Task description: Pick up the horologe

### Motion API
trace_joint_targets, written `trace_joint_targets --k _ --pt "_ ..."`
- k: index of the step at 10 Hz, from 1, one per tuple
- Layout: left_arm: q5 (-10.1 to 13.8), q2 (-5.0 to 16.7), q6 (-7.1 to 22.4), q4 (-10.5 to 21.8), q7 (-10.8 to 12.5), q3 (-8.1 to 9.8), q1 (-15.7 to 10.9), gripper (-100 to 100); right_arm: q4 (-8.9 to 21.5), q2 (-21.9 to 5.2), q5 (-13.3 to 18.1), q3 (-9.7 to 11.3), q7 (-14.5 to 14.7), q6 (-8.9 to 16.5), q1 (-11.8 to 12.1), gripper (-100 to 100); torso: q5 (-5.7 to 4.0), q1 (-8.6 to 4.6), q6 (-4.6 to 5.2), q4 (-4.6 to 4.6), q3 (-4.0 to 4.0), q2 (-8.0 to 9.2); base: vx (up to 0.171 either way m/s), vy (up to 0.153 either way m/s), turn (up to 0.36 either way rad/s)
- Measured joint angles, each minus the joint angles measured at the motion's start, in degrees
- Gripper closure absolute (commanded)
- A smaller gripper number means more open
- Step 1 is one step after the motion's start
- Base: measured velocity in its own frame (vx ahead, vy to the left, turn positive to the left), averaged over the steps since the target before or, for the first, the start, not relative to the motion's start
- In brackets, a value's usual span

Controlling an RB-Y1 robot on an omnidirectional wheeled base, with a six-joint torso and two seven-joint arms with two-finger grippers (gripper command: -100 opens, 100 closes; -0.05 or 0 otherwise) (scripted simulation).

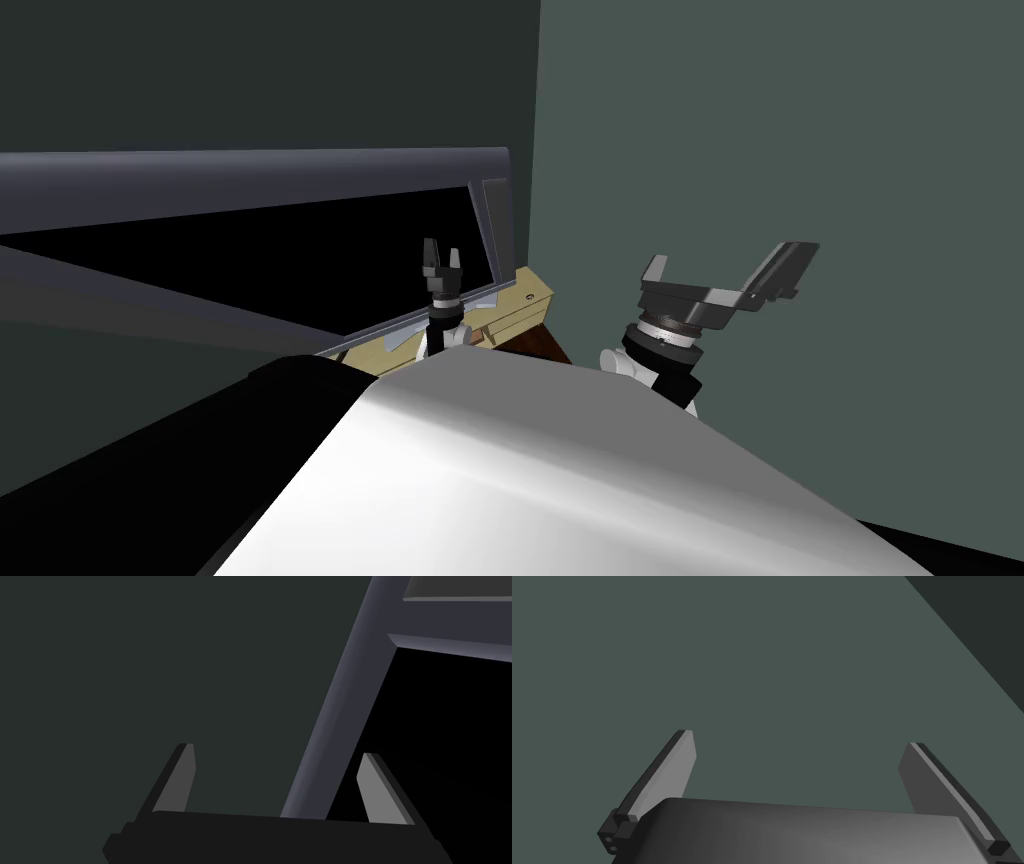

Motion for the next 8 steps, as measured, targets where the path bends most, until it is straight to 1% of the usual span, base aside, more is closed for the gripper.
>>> trace_joint_targets --k 1,2,3,4,6,8 --pt "-0.3 0.9 0.1 1.2 0.0 0.37 -0.8 -100 0.0 0.0 0.0 0.0 0.0 0.0 0.0 0 0.00 -0.03 0.02 -0.01 -0.04 -0.07 0.033 -0.026 -0.078" --pt "-0.6 1.9 0.0 2.2 0.1 0.60 -1.0 -100 0.0 0.0 0.0 0.0 0.0 0.0 0.0 0 -0.01 -0.07 0.01 -0.03 -0.07 -0.12 0.032 -0.026 -0.055" --pt "-1.0 2.5 -0.9 3.7 -0.1 0.43 -0.9 -100 0.0 0.0 0.0 0.0 0.0 0.0 0.0 0 -0.02 -0.09 0.01 -0.03 -0.08 -0.13 0.032 -0.026 -0.062" --pt "-1.3 3.4 -1.1 4.7 -0.1 0.77 -1.4 -100 0.0 0.0 0.0 0.0 0.0 0.0 0.0 0 -0.02 -0.09 0.01 -0.03 -0.08 -0.14 0.036 -0.021 -0.090" --pt "-2.2 5.1 -1.1 7.9 -0.2 1.14 -3.0 -100 0.0 0.0 0.0 0.0 0.0 0.0 0.0 0 -0.02 -0.07 0.01 -0.04 -0.10 -0.17 0.041 -0.022 -0.095" --pt "-3.3 7.0 -2.1 11.8 -0.7 1.25 -4.0 -100 0.0 0.0 0.0 0.0 0.0 0.0 0.0 0 -0.02 -0.07 0.01 -0.04 -0.11 -0.19 0.044 -0.024 -0.128"
